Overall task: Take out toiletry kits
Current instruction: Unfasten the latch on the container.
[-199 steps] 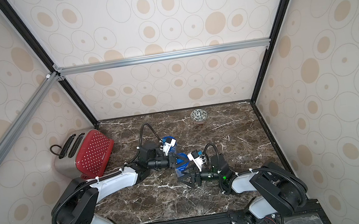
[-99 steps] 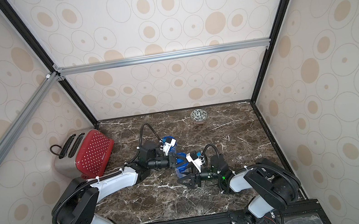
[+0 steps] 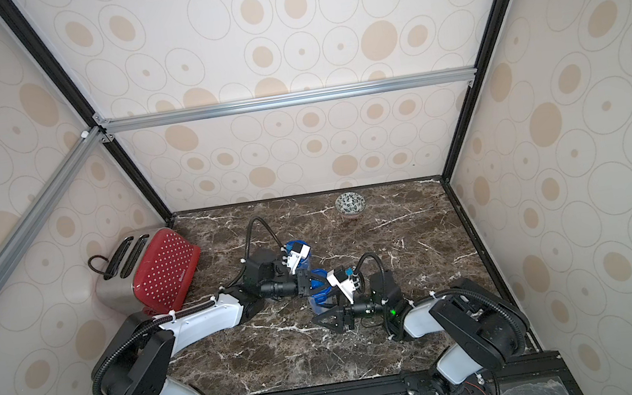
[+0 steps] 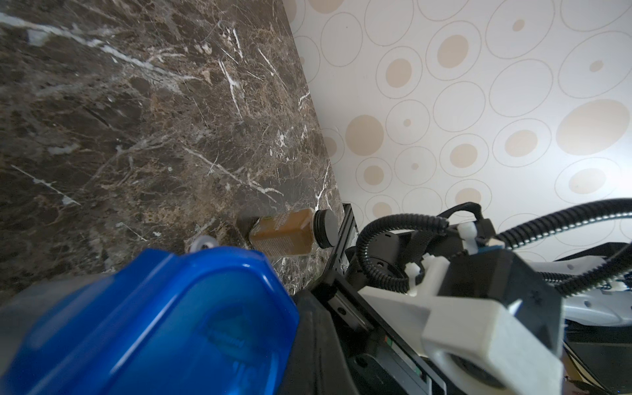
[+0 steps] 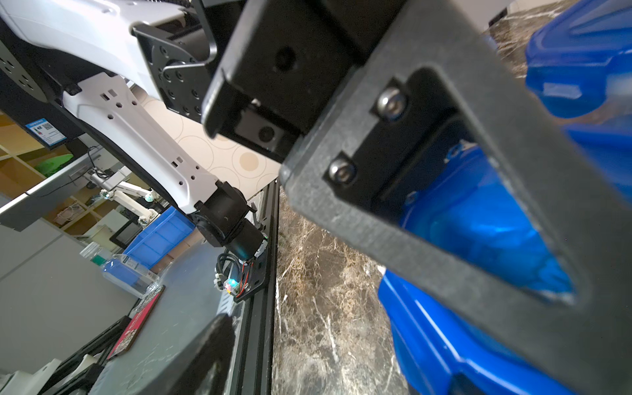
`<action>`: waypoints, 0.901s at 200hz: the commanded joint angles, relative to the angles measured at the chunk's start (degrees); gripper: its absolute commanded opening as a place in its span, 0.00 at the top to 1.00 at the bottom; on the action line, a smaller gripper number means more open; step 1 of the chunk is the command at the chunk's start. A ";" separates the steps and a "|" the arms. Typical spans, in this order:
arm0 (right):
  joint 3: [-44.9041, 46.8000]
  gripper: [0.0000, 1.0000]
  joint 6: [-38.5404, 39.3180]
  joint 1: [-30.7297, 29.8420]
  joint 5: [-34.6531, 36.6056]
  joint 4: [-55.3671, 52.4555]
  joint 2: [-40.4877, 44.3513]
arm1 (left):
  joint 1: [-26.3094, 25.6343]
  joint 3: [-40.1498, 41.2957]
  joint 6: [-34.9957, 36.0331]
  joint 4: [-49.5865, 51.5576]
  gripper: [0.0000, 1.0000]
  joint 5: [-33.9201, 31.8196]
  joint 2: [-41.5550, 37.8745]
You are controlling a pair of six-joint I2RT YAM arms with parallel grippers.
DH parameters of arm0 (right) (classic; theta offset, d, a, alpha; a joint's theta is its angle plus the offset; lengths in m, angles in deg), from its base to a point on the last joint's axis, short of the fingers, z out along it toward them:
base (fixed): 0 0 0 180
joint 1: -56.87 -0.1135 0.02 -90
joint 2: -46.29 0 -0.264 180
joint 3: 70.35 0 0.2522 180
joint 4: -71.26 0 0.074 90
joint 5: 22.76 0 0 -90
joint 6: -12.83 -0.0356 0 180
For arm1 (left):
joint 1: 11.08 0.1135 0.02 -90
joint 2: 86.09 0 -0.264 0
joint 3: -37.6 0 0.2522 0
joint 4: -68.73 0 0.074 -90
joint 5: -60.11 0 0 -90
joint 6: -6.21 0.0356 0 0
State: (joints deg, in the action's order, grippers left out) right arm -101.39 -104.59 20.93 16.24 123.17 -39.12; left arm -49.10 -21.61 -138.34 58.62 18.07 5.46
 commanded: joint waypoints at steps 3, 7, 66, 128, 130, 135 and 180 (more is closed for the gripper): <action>-4.90 0.22 3.59 -1.82 -5.25 -3.19 5.07 | -1.14 4.20 2.64 14.13 1.00 -5.33 5.74; -5.14 0.22 4.37 -1.91 -5.31 -5.61 5.97 | -1.09 4.18 2.68 14.30 1.00 -5.31 5.75; -4.95 0.20 11.06 -2.13 -3.87 -21.24 18.49 | -1.09 2.74 3.37 16.10 1.00 -5.28 5.57; -5.65 0.20 13.58 -2.02 -2.49 -27.97 21.74 | -1.10 -2.38 6.37 24.79 1.00 -5.95 1.23; -5.66 0.20 13.61 -2.05 -2.41 -28.10 21.83 | -1.09 -2.78 6.53 25.29 1.00 -5.97 0.97; -5.63 0.20 13.78 -2.03 -2.27 -28.52 22.17 | -1.16 -3.59 7.02 26.62 1.00 -5.99 0.40; -5.94 0.19 14.89 -1.92 0.09 -31.77 24.46 | -1.04 -12.09 11.76 38.68 0.93 -7.17 -4.87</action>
State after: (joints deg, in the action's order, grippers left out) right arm -106.20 -91.83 18.96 14.93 93.83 -16.30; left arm -50.52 -29.87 -131.39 82.22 16.00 2.24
